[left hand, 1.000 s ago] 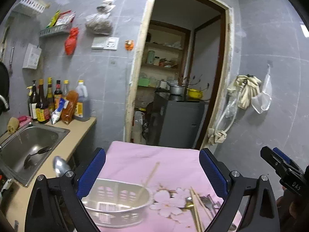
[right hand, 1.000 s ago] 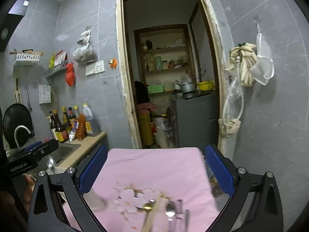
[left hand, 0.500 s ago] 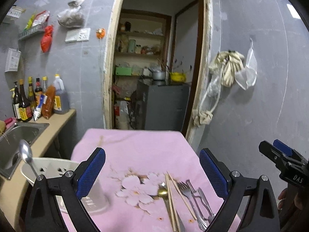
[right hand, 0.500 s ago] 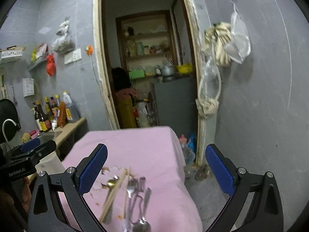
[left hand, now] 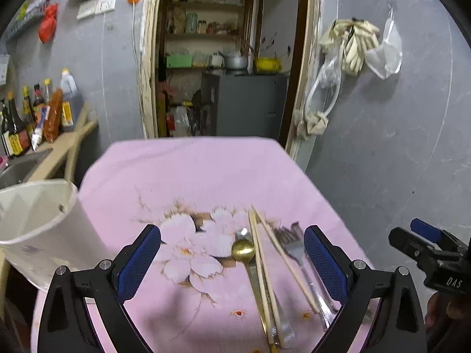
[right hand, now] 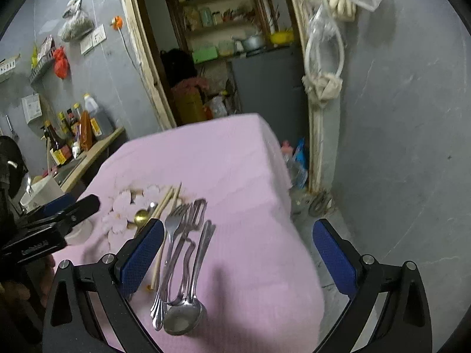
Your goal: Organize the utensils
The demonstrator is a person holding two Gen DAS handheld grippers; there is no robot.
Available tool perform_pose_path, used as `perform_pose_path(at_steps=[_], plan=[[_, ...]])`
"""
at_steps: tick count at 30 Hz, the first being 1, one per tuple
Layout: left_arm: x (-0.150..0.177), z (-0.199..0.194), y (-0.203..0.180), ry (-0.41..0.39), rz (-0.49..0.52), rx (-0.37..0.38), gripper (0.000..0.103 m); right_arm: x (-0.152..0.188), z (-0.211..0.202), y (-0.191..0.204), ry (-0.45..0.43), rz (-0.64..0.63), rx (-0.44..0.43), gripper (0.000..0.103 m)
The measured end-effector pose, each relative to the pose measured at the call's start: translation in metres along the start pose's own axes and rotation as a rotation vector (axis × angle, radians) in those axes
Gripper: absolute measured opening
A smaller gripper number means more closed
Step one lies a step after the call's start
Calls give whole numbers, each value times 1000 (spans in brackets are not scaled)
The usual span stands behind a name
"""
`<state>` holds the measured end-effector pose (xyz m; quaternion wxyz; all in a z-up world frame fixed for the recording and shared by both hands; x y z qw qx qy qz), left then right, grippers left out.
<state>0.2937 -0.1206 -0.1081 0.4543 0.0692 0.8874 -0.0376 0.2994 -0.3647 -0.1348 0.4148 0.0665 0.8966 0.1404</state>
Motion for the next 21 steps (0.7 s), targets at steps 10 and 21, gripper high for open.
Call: perform_pose_path(at_steps=[10, 21], plan=[[16, 58, 7, 138, 3, 69, 78, 16, 56, 7, 156, -21, -75, 35], [27, 92, 16, 248, -44, 156, 42, 14, 78, 17, 244, -67, -149, 24]])
Point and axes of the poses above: each gripper's, at about its wrist camera, not at the fingertips, and z roughly the way its jaws point, y to its left, x to its underside, the point moved 1 cm from there along z, roughly the way its jaws point, and after that the axes turned 6 degrees about z, right-handed, at the moved point
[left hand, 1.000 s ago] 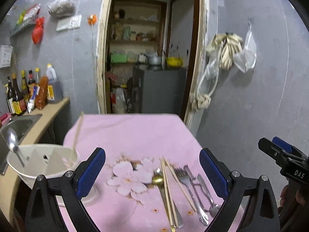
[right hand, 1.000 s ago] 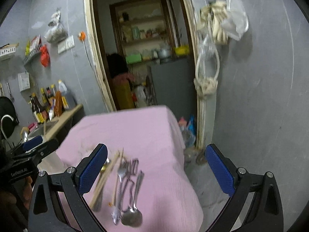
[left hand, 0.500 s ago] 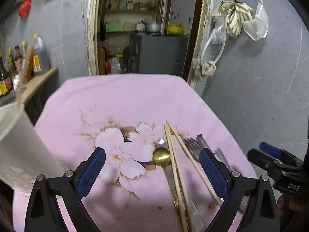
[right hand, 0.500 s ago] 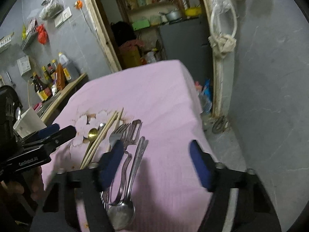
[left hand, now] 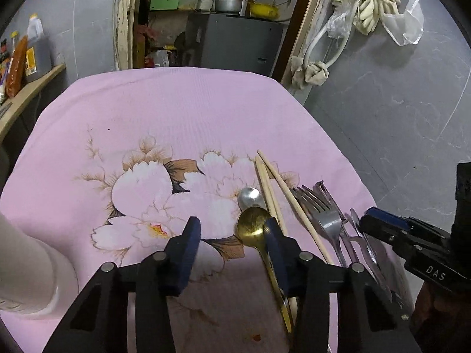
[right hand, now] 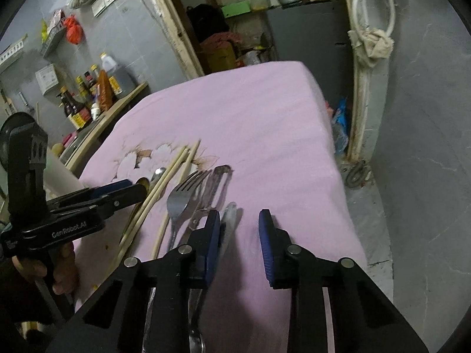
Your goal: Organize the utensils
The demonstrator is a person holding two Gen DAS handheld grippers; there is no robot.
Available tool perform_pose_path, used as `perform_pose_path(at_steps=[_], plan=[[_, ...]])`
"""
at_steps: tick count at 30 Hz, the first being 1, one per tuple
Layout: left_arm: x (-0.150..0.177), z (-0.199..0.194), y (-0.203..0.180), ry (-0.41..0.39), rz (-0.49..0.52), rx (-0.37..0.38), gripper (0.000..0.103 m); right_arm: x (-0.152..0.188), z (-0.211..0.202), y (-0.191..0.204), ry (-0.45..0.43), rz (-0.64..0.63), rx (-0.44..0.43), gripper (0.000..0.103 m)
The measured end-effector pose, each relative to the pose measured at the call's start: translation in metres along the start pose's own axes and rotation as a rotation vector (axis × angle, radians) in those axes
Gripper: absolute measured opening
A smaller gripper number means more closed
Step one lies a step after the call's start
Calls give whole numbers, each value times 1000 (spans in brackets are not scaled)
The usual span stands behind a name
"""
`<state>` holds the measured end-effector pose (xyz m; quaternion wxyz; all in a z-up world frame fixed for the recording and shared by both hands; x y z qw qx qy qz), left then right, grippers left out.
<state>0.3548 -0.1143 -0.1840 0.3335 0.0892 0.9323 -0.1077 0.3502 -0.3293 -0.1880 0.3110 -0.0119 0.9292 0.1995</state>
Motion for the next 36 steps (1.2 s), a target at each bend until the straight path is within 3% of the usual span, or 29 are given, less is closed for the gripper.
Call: perform_pose_path(at_steps=[5, 13, 17, 24, 27, 36], plan=[[-2, 6, 0, 14, 5, 36, 40, -5, 6, 0, 29, -14, -23, 24], [-9, 12, 1, 31, 7, 84, 29, -11, 13, -3, 107, -33, -38, 24], [-10, 13, -1, 45, -8, 130, 14, -15, 14, -8, 141, 32, -55, 24], [-9, 5, -3, 49, -26, 94, 5, -16, 17, -13, 184, 90, -62, 24], [-5, -3, -1, 50, -57, 67, 4, -14, 18, -14, 207, 104, -54, 10], [11, -36, 2, 40, -110, 11, 3, 3, -2, -6, 184, 152, -56, 2]])
Point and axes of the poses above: each gripper's, at about its wrist camera, not at the fingertips, and z roughly the way its jaws point, y to its left, x to its underside, the point moved 1 cm from there along z, roughly the way its jaws point, and after that the axes turned 6 degrees about z, right-handed, at the moved point
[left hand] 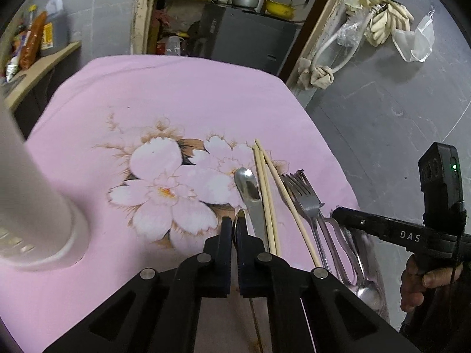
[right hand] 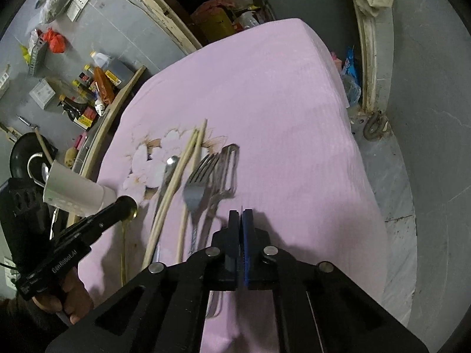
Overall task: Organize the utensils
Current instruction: 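Lift and carry both held utensils over the white caddy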
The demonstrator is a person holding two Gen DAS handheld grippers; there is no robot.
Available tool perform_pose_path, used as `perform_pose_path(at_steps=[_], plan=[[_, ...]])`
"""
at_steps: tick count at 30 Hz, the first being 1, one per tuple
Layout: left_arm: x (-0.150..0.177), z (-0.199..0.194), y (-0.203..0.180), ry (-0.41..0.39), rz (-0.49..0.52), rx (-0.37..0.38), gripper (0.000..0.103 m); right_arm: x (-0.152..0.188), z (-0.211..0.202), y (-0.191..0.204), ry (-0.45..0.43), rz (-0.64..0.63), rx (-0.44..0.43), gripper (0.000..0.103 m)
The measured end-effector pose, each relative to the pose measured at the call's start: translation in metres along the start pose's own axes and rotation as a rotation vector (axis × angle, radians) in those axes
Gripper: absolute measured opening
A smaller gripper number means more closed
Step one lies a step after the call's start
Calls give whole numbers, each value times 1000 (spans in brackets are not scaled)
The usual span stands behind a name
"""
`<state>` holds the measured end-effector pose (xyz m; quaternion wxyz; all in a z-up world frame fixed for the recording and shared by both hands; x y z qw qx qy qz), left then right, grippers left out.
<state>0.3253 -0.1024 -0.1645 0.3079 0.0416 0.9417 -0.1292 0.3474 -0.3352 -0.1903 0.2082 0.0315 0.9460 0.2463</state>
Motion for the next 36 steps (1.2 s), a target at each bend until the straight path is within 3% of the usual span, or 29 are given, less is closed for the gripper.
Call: perform_pose_path(at_steps=[10, 20, 31, 36], plan=[[3, -65, 7, -122, -1, -50, 3, 26, -65, 34, -174, -8, -12, 2], [-5, -146, 28, -243, 17, -134, 3, 23, -95, 124, -378, -80, -91, 2], [-30, -228, 124, -404, -55, -263, 3, 2, -95, 250, -568, -226, -213, 2], [-45, -248, 178, -474, -135, -310, 3, -15, -91, 293, -692, -230, -182, 2]])
Point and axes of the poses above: each gripper's, at about its wrist camera, not at the fingertips, and z roughly the way its jaws point, y to its left, x to its underside, the point moved 1 cm from there along z, roughly the way its jaws point, and after that the axes turned 6 degrees about z, right-handed, at the moved point
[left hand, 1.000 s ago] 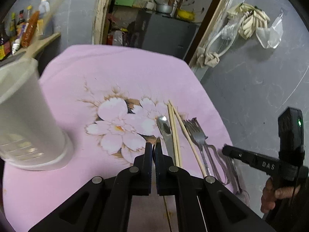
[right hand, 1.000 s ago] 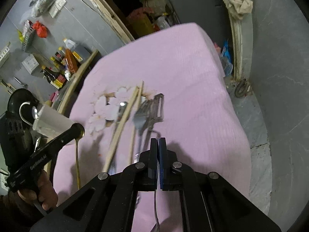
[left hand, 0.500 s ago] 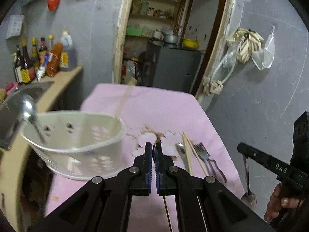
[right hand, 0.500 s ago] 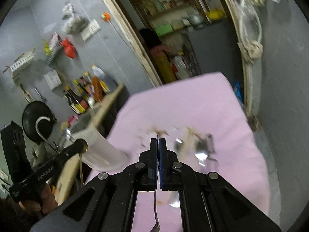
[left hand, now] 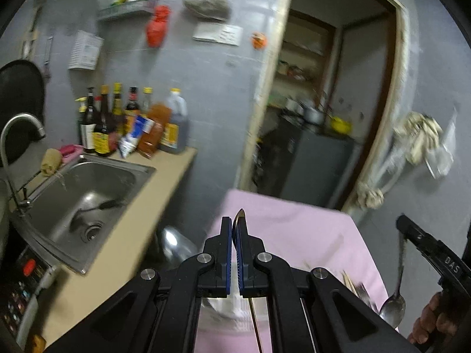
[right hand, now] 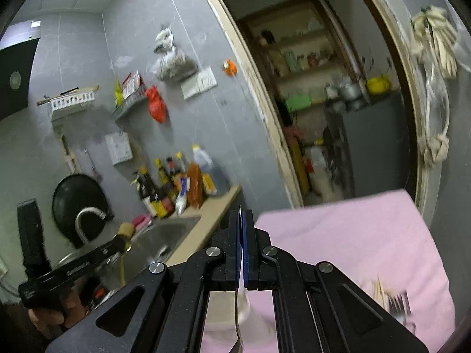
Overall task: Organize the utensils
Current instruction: 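Lift and carry both held utensils over the white caddy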
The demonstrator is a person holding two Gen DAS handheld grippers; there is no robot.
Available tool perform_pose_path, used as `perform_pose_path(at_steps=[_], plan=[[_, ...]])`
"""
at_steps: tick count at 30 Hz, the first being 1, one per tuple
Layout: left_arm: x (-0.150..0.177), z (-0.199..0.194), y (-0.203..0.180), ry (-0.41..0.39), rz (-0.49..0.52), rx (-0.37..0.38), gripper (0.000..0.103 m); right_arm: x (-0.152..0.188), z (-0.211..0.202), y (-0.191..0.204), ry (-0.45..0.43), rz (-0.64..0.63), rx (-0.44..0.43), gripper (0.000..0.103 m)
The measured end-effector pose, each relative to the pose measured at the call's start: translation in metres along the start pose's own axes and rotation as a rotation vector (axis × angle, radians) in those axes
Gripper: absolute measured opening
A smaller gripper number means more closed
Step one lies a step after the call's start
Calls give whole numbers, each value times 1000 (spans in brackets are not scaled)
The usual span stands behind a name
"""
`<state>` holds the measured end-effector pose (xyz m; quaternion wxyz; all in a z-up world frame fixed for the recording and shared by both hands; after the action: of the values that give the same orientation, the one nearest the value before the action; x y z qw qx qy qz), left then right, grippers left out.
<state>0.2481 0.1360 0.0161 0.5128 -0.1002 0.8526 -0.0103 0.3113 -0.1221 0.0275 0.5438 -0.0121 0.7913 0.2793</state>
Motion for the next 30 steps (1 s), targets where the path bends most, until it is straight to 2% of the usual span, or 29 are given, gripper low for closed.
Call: perform_pose_path(at_steps=[5, 12, 18, 30], plan=[[-18, 16, 30, -58, -36, -21, 3, -2, 22, 20, -81, 12, 35, 2], [-24, 55, 49, -112, -63, -65, 3, 18, 55, 32, -30, -8, 82, 2], [-11, 79, 44, -102, -81, -85, 3, 31, 65, 29, -6, -21, 101, 2], [14, 85, 18, -121, 26, -90, 3, 50, 76, 33, 27, -42, 90, 2]])
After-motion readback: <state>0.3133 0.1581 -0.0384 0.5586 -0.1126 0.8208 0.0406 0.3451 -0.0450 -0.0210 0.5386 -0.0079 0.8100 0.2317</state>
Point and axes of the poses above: each gripper's, at about its wrist camera, not at the fingertips, and z roughly the way its jaws point, y to its left, x to its underside, the point moved 1 cm from there along z, roughly the way its jaws point, and after that the axes turned 6 degrees about z, right-handed, at the moved point
